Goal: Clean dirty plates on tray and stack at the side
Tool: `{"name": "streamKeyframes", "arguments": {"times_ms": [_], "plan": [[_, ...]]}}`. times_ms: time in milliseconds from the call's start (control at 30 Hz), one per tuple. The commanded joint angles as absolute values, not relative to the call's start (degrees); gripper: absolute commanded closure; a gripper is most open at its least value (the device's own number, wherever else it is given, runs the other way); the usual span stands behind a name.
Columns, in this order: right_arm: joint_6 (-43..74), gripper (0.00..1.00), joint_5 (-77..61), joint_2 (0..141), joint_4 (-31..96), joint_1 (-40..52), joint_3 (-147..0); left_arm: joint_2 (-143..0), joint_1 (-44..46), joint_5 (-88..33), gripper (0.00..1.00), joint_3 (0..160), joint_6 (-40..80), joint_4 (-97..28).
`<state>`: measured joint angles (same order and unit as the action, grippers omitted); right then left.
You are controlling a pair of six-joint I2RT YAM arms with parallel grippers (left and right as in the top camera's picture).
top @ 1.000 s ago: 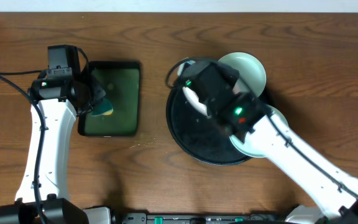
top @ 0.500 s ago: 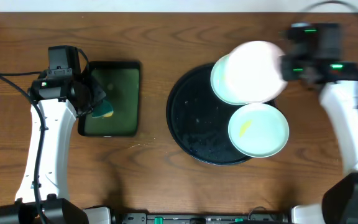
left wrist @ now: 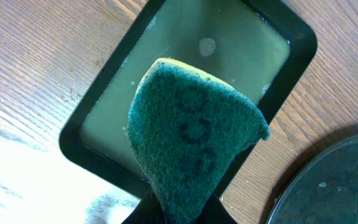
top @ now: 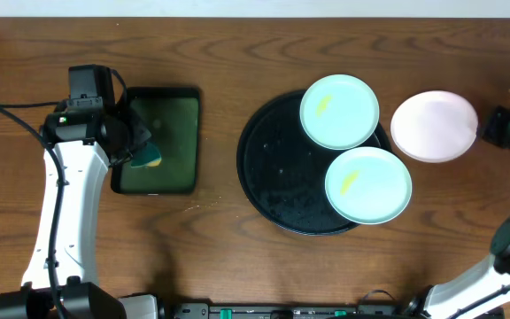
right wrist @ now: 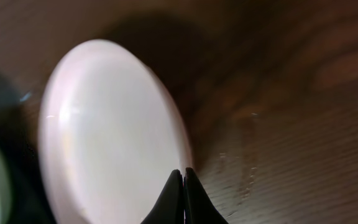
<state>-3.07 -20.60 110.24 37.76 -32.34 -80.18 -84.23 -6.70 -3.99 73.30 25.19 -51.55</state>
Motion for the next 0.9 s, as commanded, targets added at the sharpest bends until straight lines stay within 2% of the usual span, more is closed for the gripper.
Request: {"name": "streamKeyframes", "arguments": {"times_ms": [0,33,67,100,133,200,367,467,633,733,867], "plan": [[-1.7,0.98,-24.6,112.2,37.1,-33.2,-80.2,-84.1,-6.9,-3.9,0.92,73.1,24.2,-51.6],[-1.7,0.9,-24.6,112.4,37.0,-33.2,-80.2,-84.1,-6.9,-3.9,0.92,73.1,24.2,-51.6],[-1.7,0.74,-24.8,112.4,36.9,-33.2,-80.2,-84.1,-6.9,-3.9,0.92,73.1,24.2,-51.6],[-1.7,0.65,-25.0,112.2,36.9,-33.1,-80.3,-84.1,-6.9,-3.9,0.92,73.1,24.2,-51.6],[-1.7,0.57,-25.6,111.9,36.9,-33.1,-80.4,-84.1,-6.9,-3.9,0.92,73.1,24.2,-51.6],[-1.7,0.5,-27.8,111.2,36.9,-32.7,-80.7,-84.2,-6.9,-3.9,0.92,73.1,24.2,-51.6],[-1.8,0.43,-38.0,108.2,36.3,-28.0,-81.8,-84.2,-6.9,-3.9,0.92,73.0,24.2,-51.2],[-2.9,0.41,-36.1,107.5,34.6,-21.8,-81.8,-84.3,-6.9,-5.1,0.92,73.0,24.2,-51.2],[-6.3,0.3,-19.9,110.4,29.8,-8.5,-81.7,-84.3,-6.9,-7.1,0.92,73.0,24.2,-51.2],[-4.9,0.3,-11.0,112.6,28.0,-2.5,-81.7,-84.3,-6.9,-7.1,0.92,73.0,24.2,-51.5],[4.1,0.31,-3.1,113.5,28.1,2.7,-81.8,-84.3,-6.9,-7.1,0.92,73.0,24.2,-51.8]]}}
